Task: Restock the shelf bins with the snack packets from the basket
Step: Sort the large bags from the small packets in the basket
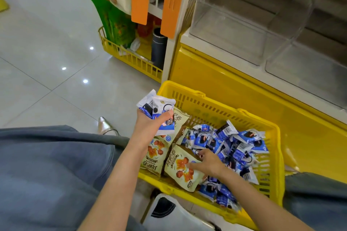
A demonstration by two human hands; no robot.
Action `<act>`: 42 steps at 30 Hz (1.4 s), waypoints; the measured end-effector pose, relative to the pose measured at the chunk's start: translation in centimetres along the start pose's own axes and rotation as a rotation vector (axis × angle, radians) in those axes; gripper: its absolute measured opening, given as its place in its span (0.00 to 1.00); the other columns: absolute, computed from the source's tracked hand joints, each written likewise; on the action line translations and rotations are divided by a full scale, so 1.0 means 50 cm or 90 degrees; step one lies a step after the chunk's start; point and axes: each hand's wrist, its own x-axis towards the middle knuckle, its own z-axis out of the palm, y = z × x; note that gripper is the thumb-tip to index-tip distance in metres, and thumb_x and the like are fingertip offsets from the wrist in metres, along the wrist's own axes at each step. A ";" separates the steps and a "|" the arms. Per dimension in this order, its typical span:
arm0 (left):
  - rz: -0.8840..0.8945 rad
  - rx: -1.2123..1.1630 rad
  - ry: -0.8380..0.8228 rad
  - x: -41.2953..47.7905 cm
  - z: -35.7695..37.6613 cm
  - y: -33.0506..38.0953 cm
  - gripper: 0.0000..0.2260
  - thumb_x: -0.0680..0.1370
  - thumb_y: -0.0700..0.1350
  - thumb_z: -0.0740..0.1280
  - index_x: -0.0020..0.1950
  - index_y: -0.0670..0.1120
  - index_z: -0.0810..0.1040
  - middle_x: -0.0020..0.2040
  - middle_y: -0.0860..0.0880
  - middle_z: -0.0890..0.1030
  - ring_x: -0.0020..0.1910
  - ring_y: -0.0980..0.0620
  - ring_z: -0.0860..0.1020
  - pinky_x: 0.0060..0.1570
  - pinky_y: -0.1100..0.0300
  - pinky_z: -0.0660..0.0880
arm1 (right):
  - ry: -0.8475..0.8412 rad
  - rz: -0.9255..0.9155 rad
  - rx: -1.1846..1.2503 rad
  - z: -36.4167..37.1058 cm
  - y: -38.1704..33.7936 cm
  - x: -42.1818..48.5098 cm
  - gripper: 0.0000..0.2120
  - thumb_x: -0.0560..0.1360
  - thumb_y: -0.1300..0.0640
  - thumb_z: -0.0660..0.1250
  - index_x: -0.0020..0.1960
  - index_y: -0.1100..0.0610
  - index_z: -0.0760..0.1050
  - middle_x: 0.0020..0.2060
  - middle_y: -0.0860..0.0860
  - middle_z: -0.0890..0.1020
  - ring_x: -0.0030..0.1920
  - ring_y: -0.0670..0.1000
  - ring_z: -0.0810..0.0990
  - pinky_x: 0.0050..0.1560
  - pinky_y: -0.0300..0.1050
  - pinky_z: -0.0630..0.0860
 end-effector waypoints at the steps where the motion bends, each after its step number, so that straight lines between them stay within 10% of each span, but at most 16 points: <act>1: 0.001 -0.002 0.003 0.001 -0.001 -0.001 0.33 0.68 0.50 0.74 0.70 0.55 0.62 0.54 0.56 0.78 0.42 0.64 0.80 0.28 0.73 0.73 | -0.022 -0.015 -0.001 -0.013 -0.002 -0.004 0.34 0.70 0.46 0.72 0.69 0.59 0.64 0.66 0.52 0.71 0.63 0.52 0.73 0.52 0.39 0.71; 4: 0.003 -0.012 0.012 0.001 -0.006 0.002 0.33 0.68 0.51 0.74 0.69 0.56 0.63 0.54 0.55 0.79 0.41 0.65 0.80 0.28 0.73 0.73 | -0.085 -0.085 -0.006 -0.075 -0.004 -0.032 0.18 0.71 0.50 0.72 0.58 0.53 0.74 0.56 0.49 0.79 0.57 0.50 0.78 0.56 0.43 0.74; 7: 0.013 -0.032 0.017 0.000 -0.009 0.008 0.33 0.68 0.51 0.74 0.69 0.56 0.63 0.52 0.57 0.79 0.39 0.65 0.81 0.27 0.73 0.73 | -0.085 -0.123 0.043 -0.127 -0.002 -0.055 0.24 0.71 0.50 0.71 0.64 0.55 0.71 0.58 0.50 0.77 0.59 0.51 0.77 0.63 0.51 0.72; 14: 0.039 -0.050 0.024 -0.002 -0.013 0.023 0.32 0.68 0.50 0.74 0.68 0.56 0.64 0.53 0.57 0.80 0.43 0.63 0.81 0.32 0.71 0.75 | -0.091 -0.114 0.327 0.029 -0.070 -0.053 0.23 0.72 0.60 0.71 0.62 0.58 0.63 0.51 0.46 0.77 0.48 0.41 0.79 0.40 0.32 0.78; 21: 0.053 -0.048 0.049 0.002 -0.022 0.026 0.31 0.69 0.48 0.74 0.68 0.56 0.64 0.52 0.59 0.79 0.45 0.63 0.79 0.31 0.73 0.74 | 0.020 -0.066 0.240 0.098 -0.124 0.009 0.21 0.72 0.41 0.68 0.55 0.53 0.66 0.55 0.48 0.78 0.52 0.48 0.78 0.53 0.43 0.76; 26: 0.037 -0.053 0.048 0.008 -0.024 0.023 0.31 0.69 0.49 0.74 0.69 0.54 0.65 0.56 0.53 0.80 0.49 0.58 0.80 0.33 0.70 0.77 | 0.069 -0.124 0.230 0.090 -0.134 0.033 0.19 0.75 0.51 0.67 0.60 0.56 0.64 0.50 0.54 0.79 0.49 0.55 0.81 0.51 0.52 0.79; 30: 0.037 -0.054 0.060 0.018 -0.033 0.020 0.32 0.69 0.49 0.74 0.69 0.56 0.63 0.54 0.55 0.80 0.48 0.59 0.81 0.37 0.68 0.78 | 0.148 -0.121 0.357 0.123 -0.100 0.031 0.16 0.75 0.58 0.68 0.57 0.56 0.63 0.45 0.48 0.75 0.44 0.42 0.76 0.45 0.35 0.76; 38: 0.006 -0.006 0.058 0.033 -0.013 0.001 0.30 0.68 0.50 0.74 0.66 0.56 0.65 0.51 0.58 0.80 0.43 0.65 0.80 0.32 0.72 0.74 | -0.003 -0.042 0.247 0.141 -0.079 0.072 0.18 0.78 0.59 0.63 0.65 0.64 0.63 0.62 0.58 0.75 0.61 0.54 0.75 0.60 0.45 0.72; 42: -0.024 0.025 -0.021 0.036 0.004 -0.016 0.27 0.69 0.51 0.73 0.65 0.57 0.67 0.52 0.59 0.80 0.44 0.66 0.80 0.36 0.71 0.76 | 0.039 -0.113 0.205 0.110 -0.081 0.053 0.19 0.77 0.57 0.64 0.65 0.61 0.63 0.59 0.52 0.73 0.57 0.47 0.74 0.55 0.34 0.70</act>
